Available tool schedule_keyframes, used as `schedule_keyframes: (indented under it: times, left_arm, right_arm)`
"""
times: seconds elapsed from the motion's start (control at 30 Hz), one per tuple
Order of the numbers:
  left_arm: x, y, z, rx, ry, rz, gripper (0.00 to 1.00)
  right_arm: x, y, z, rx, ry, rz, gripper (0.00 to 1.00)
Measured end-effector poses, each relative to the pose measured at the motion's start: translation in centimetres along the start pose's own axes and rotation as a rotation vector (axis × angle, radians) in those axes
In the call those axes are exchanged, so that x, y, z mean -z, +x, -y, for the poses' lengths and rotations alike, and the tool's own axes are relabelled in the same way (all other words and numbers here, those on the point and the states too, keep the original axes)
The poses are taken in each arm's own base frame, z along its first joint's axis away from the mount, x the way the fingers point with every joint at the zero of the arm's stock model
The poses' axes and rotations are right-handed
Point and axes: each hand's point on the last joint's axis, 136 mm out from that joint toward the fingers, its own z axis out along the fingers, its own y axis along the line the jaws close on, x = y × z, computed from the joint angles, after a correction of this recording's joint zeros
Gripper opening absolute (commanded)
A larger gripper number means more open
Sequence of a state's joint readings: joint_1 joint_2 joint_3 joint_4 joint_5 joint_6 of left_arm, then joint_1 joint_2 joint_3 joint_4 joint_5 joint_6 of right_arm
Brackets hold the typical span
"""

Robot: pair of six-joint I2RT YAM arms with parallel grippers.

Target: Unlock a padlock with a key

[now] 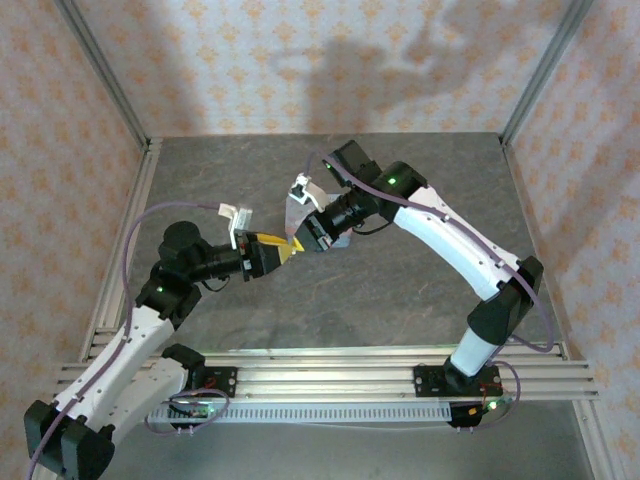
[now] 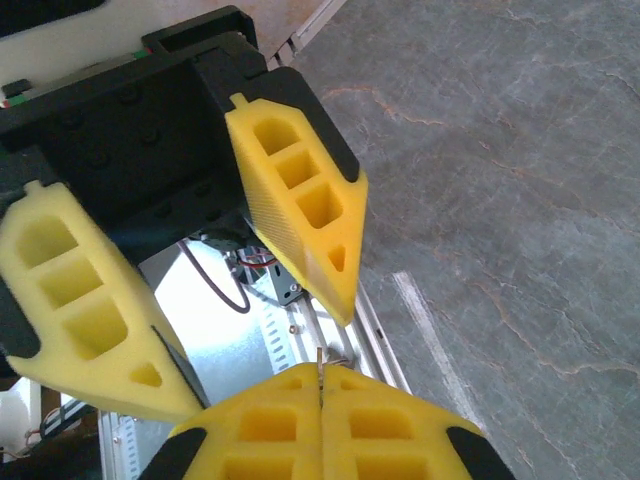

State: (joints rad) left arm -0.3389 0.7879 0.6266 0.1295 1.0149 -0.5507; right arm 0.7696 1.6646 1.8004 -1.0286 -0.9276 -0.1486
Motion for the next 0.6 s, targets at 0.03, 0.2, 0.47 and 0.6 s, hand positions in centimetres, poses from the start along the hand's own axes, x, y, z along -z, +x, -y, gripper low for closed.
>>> schedule_keyframes:
  times: [0.03, 0.2, 0.47, 0.6]
  left_arm:
    - [0.0, -0.01, 0.0, 0.0, 0.0, 0.0, 0.45]
    - [0.0, 0.01, 0.12, -0.002, 0.007, -0.002, 0.41]
    - [-0.06, 0.14, 0.42, -0.007, 0.028, -0.011, 0.34]
    - [-0.09, 0.4, 0.35, -0.003, 0.03, -0.017, 0.27]
  right_arm:
    - [0.0, 0.0, -0.05, 0.003, -0.003, 0.0, 0.0]
    - [0.01, -0.25, -0.37, 0.012, -0.021, 0.009, 0.0]
    - [0.07, -0.5, -0.49, 0.022, -0.024, 0.019, 0.0]
    - [0.17, -0.51, -0.57, 0.024, -0.024, 0.022, 0.0]
